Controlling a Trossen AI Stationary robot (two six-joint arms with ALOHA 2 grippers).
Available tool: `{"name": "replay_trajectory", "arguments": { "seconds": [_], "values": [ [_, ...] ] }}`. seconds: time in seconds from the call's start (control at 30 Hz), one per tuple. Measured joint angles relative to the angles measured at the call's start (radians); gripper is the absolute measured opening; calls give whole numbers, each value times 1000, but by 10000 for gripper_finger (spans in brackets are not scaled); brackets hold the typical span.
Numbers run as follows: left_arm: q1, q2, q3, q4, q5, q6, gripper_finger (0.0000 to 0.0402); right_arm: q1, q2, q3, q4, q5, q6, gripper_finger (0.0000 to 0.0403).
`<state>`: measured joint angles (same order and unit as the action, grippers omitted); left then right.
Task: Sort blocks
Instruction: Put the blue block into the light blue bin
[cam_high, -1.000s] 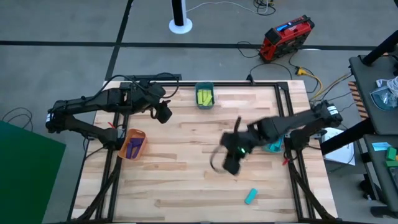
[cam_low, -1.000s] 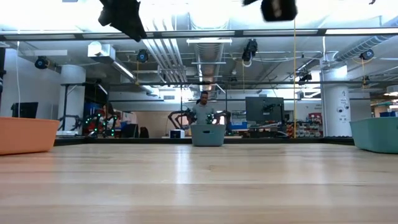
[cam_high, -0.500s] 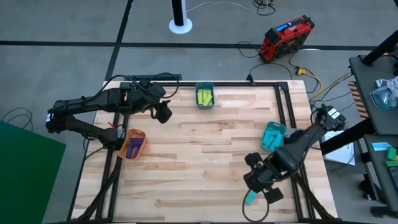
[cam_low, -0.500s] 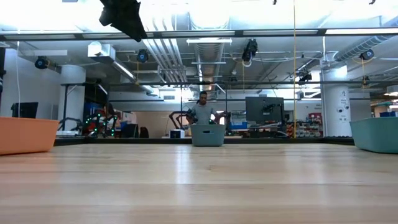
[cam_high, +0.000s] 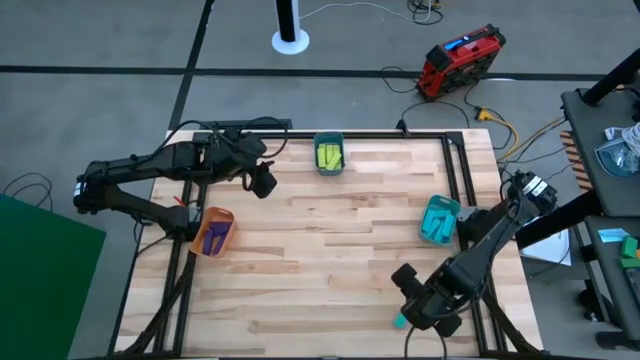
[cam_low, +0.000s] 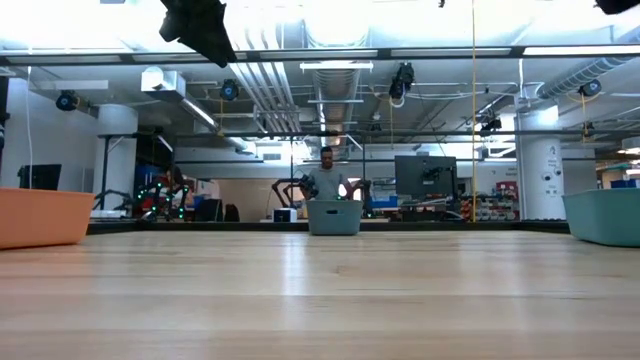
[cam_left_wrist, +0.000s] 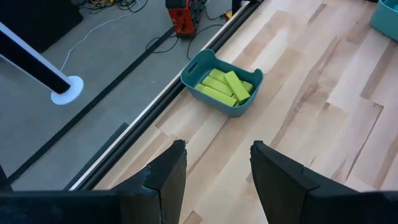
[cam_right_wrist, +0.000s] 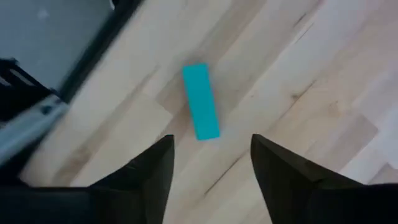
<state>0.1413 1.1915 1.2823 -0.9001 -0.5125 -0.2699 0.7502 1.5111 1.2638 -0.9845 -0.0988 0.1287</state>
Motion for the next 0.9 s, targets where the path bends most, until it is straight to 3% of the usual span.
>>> {"name": "replay_trajectory", "arguments": {
  "seconds": [0.3,0.67,0.9],
  "values": [
    [0,0,0,0,-1,0,157,11,85,-105,86,42,-91,225],
    [0,0,0,0,-1,0,157,11,216,-179,291,47,-76,220],
    [0,0,-2,-1,-1,0,157,11,265,-183,319,50,-76,219]
  ]
}}
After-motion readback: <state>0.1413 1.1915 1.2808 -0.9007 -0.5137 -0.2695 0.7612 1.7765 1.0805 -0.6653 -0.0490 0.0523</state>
